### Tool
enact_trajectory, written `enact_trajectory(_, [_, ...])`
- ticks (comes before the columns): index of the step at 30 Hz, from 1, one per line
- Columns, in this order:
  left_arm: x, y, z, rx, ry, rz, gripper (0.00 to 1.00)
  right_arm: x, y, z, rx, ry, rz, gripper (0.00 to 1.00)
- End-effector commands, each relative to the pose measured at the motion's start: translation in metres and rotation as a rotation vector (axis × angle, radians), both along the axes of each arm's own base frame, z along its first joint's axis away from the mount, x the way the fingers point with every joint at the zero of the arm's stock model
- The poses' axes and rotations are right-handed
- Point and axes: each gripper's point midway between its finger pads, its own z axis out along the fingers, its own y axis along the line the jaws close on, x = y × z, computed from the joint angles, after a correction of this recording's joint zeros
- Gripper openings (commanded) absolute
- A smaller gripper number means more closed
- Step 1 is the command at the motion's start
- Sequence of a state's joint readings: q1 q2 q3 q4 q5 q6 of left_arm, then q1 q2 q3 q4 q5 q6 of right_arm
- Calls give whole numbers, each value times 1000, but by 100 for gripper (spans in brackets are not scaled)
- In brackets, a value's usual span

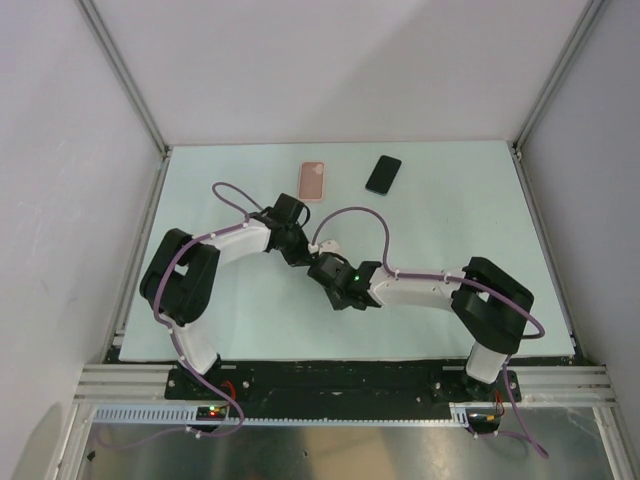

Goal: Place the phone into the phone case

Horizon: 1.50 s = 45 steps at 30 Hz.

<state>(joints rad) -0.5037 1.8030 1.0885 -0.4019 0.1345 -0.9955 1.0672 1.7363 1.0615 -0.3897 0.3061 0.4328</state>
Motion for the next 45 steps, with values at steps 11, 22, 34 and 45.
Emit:
enact_trajectory(11, [-11,35,-46,195,60,34,5,10,23,18,7,-67,9,18])
enact_trajectory(22, [-11,34,-46,193,61,32,5,12,25,8,-22,-59,12,18])
enact_trajectory(34, [-10,34,-46,194,59,30,5,14,13,3,-78,-75,-18,16])
enact_trajectory(45, [-9,34,-46,193,58,32,5,17,16,25,-32,-103,-10,17])
